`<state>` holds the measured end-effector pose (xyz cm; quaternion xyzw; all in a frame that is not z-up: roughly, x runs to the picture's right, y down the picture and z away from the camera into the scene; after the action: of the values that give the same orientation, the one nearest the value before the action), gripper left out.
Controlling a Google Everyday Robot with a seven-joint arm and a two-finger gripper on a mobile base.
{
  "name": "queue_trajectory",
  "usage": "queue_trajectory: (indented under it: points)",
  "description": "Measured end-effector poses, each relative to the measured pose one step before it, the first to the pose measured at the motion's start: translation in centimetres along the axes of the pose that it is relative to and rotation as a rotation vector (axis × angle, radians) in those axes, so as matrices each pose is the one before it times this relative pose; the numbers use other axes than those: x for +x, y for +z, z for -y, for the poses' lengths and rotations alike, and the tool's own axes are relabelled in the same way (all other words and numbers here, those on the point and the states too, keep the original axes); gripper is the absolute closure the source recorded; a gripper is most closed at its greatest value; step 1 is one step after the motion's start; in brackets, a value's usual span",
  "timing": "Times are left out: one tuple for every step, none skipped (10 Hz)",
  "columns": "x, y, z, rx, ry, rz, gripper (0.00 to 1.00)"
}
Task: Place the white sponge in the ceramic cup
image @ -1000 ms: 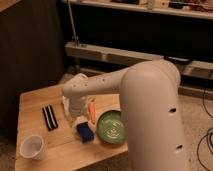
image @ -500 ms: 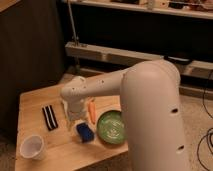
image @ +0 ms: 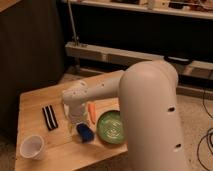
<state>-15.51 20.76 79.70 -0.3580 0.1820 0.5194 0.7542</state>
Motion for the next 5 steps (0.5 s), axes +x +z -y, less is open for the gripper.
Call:
queue_trajectory:
  points:
    - [-0.134, 0.32, -0.042, 0.0016, 0.00222, 0.00299, 0.35]
    - [-0.131, 0.296, -0.1, 0.00396, -0.00057, 0.0024, 0.35]
    - [-0.192, 0.529, -0.056, 0.0076, 0.0, 0.00103, 0.35]
    - [-0.276, 0.42, 0.168, 0.00878, 0.00089, 0.00181, 0.35]
    - [-0.344, 0.208, 0.408, 0.00599, 0.00915, 0.00024, 0.35]
